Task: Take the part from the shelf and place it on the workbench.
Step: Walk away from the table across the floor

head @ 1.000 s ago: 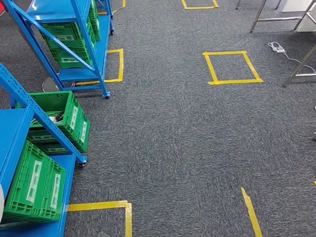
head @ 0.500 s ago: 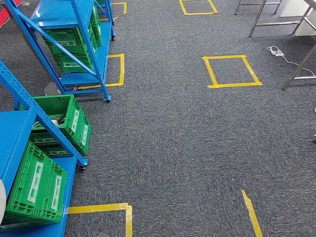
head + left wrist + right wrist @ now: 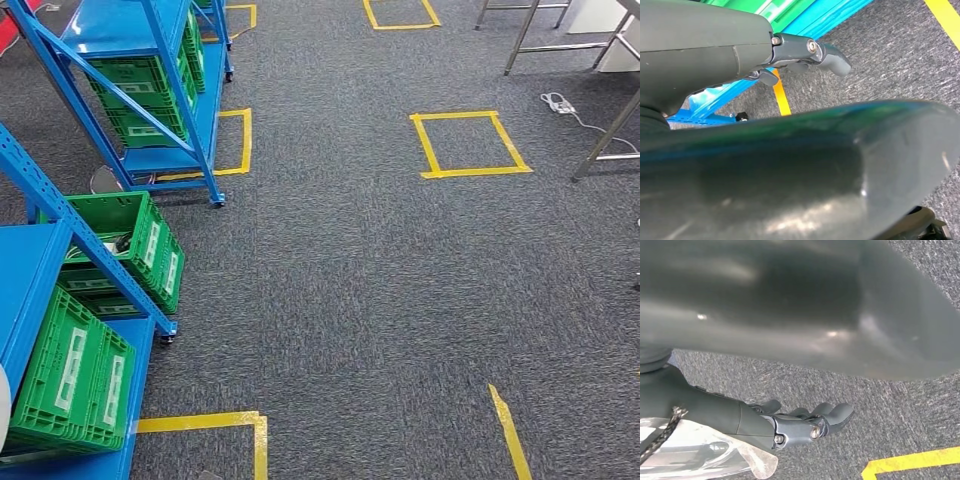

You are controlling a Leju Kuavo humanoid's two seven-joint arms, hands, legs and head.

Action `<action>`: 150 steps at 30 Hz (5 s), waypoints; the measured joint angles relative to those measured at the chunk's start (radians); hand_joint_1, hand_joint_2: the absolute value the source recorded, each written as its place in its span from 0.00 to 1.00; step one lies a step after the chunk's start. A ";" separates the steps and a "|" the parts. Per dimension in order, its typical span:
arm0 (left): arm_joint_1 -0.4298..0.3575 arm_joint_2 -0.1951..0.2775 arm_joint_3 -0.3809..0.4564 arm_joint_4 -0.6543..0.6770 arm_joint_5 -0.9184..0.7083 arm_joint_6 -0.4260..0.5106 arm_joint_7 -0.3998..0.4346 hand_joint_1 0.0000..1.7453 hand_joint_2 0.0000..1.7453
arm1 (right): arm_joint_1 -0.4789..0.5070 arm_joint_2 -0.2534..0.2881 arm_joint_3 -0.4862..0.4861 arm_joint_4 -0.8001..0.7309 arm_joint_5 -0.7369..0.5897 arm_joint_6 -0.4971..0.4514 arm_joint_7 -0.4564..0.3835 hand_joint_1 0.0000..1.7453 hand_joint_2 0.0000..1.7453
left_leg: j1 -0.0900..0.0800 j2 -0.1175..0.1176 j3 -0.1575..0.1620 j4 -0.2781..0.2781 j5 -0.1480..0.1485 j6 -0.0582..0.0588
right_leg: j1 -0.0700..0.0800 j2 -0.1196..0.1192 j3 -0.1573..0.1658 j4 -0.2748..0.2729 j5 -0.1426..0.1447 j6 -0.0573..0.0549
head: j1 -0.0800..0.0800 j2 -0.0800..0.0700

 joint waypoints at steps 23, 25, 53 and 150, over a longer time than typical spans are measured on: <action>-0.004 0.000 0.022 0.000 0.002 0.002 -0.003 0.00 0.00 | 0.004 -0.006 0.004 0.008 -0.001 -0.010 0.002 0.00 0.00 | 0.000 0.003 0.075 0.005 -0.085 -0.017 | -0.011 -0.005 -0.159 0.095 0.078 -0.014 | -0.004 0.000; -0.005 0.000 0.023 0.000 0.001 0.003 -0.003 0.00 0.00 | 0.002 -0.007 0.004 0.008 -0.001 -0.010 0.002 0.00 0.00 | 0.005 0.003 0.024 0.106 -0.128 -0.029 | -0.012 -0.006 -0.149 0.094 0.070 -0.024 | -0.008 0.000; -0.003 -0.002 0.045 0.000 -0.015 0.005 -0.003 0.00 0.00 | 0.000 -0.007 0.017 0.012 0.006 -0.010 0.004 0.00 0.00 | -0.002 -0.001 -0.019 0.021 -0.014 -0.007 | 0.000 -0.002 -0.061 0.052 0.005 -0.011 | -0.011 0.000; -0.009 -0.009 0.093 0.000 -0.052 0.008 -0.010 0.00 0.00 | -0.004 -0.023 0.018 0.026 -0.031 0.063 -0.005 0.00 0.00 | 0.008 0.002 0.025 -0.008 -0.035 -0.020 | -0.008 -0.005 -0.167 0.075 0.093 -0.020 | -0.018 0.000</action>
